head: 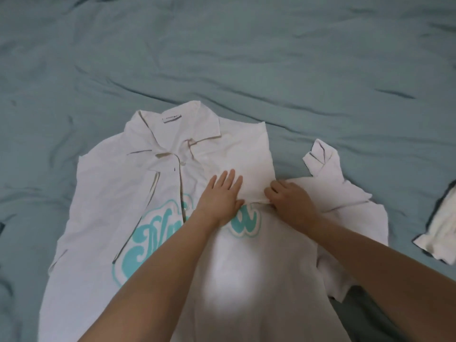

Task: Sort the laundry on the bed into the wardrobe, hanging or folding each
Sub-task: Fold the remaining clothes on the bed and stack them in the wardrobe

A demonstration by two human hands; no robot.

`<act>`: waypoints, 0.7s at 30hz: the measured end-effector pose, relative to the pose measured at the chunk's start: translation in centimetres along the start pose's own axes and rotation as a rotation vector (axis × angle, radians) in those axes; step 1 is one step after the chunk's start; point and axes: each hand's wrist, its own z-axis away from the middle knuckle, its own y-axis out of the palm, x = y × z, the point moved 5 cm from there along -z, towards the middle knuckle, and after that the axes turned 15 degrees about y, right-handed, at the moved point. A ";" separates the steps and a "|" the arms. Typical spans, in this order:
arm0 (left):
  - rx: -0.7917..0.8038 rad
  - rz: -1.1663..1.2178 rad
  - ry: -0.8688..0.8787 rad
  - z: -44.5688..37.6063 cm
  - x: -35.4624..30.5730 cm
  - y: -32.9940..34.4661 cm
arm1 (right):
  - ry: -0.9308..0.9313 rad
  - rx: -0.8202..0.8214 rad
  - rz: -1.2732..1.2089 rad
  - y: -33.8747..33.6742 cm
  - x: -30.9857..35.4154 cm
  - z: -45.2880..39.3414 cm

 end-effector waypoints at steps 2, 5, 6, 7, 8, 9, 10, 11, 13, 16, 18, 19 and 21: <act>-0.036 0.023 -0.042 1.3 -0.4 0.1 | 0.060 -0.006 0.010 0.5 0.1 0.4; -0.134 0.021 -0.079 3.1 -0.9 0.1 | 0.047 0.059 -0.058 0.8 1.7 1.1; -0.121 0.028 -0.083 3.7 -1.1 0.6 | 0.053 0.141 -0.069 1.2 2.5 1.6; -0.080 0.041 -0.087 4.2 -1.2 1.2 | 0.072 0.243 -0.093 1.8 3.1 2.1; -0.040 0.053 -0.087 4.6 -1.3 1.7 | 0.108 0.356 -0.119 2.5 3.5 2.6; -0.032 0.062 -0.084 5.0 -1.4 1.8 | 0.147 0.447 -0.111 3.3 3.6 3.0; -0.076 0.074 -0.075 5.5 -1.4 1.6 | 0.178 0.466 -0.140 3.2 3.8 3.1; -0.164 0.090 -0.069 6.3 -1.4 0.9 | 0.196 0.420 -0.198 2.2 4.1 3.1; -0.361 0.129 -0.081 9.1 -1.5 -0.6 | 0.175 0.229 -0.279 -0.8 5.1 4.1; -0.507 0.166 -0.093 15.9 -2.7 -1.1 | 0.071 0.042 -0.331 -4.6 6.9 9.6; -0.530 0.145 -0.134 21.1 -4.2 0.3 | -0.007 0.064 -0.302 -6.4 9.0 14.7; -0.525 0.132 -0.167 23.7 -5.0 1.2 | -0.058 0.102 -0.273 -7.0 10.1 17.2; -0.467 0.110 -0.232 28.3 -6.9 3.7 | -0.140 0.212 -0.206 -7.4 11.8 21.8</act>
